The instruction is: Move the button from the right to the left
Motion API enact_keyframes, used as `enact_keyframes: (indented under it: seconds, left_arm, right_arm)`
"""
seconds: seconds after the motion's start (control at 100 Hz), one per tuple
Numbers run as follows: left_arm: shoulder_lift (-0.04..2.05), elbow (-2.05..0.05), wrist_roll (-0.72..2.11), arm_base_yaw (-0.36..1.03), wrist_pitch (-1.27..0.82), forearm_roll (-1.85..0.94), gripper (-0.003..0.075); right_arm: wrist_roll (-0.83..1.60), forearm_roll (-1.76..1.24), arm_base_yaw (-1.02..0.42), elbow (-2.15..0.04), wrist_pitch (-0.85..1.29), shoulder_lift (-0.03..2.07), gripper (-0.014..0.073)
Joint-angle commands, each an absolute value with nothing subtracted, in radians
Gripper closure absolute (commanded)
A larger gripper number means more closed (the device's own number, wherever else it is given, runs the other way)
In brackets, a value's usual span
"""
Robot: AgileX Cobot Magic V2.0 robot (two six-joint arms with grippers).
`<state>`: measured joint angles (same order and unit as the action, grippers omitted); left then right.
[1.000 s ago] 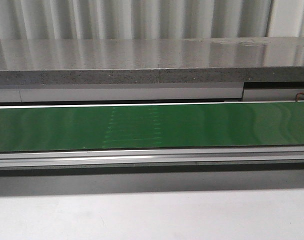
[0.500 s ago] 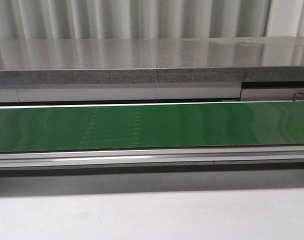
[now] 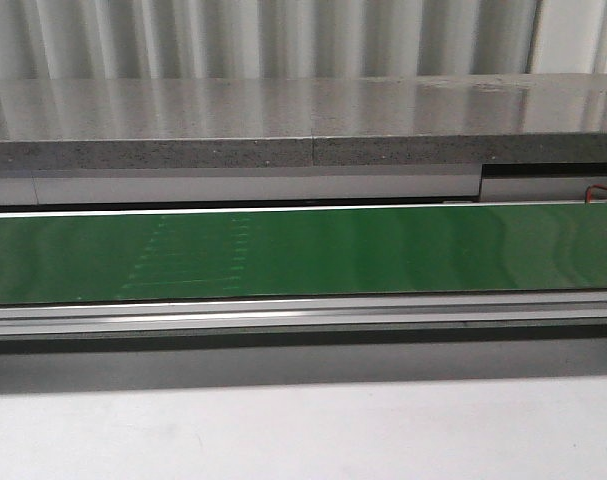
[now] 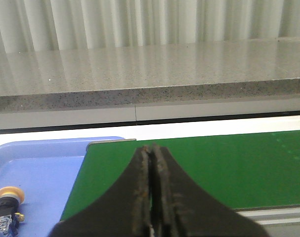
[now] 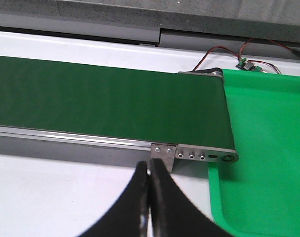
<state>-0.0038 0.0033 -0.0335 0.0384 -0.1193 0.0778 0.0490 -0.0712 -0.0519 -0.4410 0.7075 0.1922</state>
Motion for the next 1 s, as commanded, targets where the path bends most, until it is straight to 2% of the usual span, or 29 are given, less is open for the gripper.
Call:
enact_keyframes:
  seconds: [0.0, 0.82, 0.99]
  left_arm:
    - [-0.035, 0.042, -0.047, 0.038, -0.048, 0.073, 0.0741]
    - [-0.035, 0.042, -0.047, 0.038, -0.048, 0.073, 0.0741]
    - [-0.035, 0.042, -0.047, 0.038, -0.048, 0.073, 0.0741]
  right_arm:
    - [0.054, -0.064, -0.055, -0.466, 0.632, 0.202, 0.0659]
    - [0.054, -0.063, -0.055, -0.464, 0.633, 0.202, 0.0659]
    - [0.054, -0.048, -0.049, -0.455, 0.561, 0.202, 0.0659]
